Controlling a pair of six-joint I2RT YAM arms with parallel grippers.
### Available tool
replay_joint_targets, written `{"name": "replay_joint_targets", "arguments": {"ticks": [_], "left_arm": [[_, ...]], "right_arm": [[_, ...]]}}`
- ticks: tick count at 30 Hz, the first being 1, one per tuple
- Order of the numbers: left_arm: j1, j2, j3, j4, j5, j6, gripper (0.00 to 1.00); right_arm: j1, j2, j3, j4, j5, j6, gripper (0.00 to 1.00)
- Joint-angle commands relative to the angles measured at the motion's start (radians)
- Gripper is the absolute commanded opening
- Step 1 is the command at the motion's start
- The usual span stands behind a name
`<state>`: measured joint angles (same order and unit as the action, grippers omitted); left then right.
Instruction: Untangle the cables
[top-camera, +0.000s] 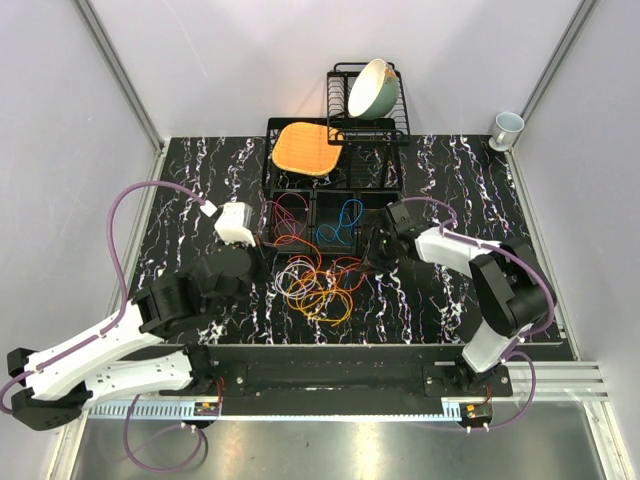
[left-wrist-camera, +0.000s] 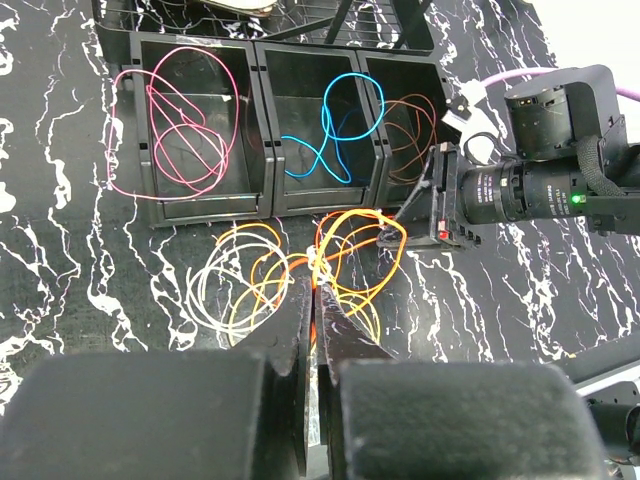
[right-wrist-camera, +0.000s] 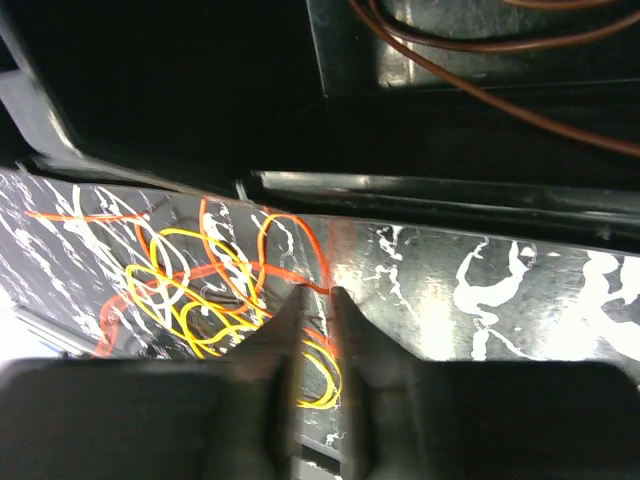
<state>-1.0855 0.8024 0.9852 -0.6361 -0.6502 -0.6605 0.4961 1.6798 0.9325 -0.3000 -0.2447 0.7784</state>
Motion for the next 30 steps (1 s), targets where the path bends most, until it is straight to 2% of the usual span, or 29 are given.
{"name": "replay_joint_targets", "arguments": {"ticks": [1,2,3,6,10,17,21,24,30], "left_arm": [[0.001,-0.009,0.009,0.023,-0.042,-0.002,0.00],[0.001,-0.008,0.010,0.023,-0.042,0.001,0.00],[0.001,-0.005,0.010,0.023,-0.042,0.001,0.00],[0.001,-0.005,0.009,0.023,-0.035,0.004,0.00],[0.001,0.009,0.003,0.032,-0.026,-0.002,0.00],[0.001,0.067,-0.016,0.069,0.014,-0.014,0.00],[0.001,0.092,-0.010,0.070,0.026,-0.021,0.00],[0.001,0.090,-0.006,0.069,0.030,-0.022,0.00],[0.001,0.066,-0.003,0.055,0.008,-0.010,0.00]], "right_arm": [[0.009,0.009,0.060,0.021,0.025,0.002,0.09],[0.009,0.008,0.068,0.004,0.028,-0.001,0.01],[0.009,0.001,0.086,-0.007,0.033,-0.005,0.00],[0.009,-0.048,0.156,-0.062,0.032,-0.025,0.00],[0.009,-0.197,0.268,-0.103,0.001,-0.053,0.00],[0.009,-0.350,0.587,-0.134,-0.094,-0.108,0.00],[0.009,-0.417,0.631,-0.056,-0.104,-0.126,0.00],[0.009,-0.405,0.638,-0.094,-0.059,-0.148,0.00],[0.009,-0.365,0.627,-0.087,-0.099,-0.128,0.00]]}}
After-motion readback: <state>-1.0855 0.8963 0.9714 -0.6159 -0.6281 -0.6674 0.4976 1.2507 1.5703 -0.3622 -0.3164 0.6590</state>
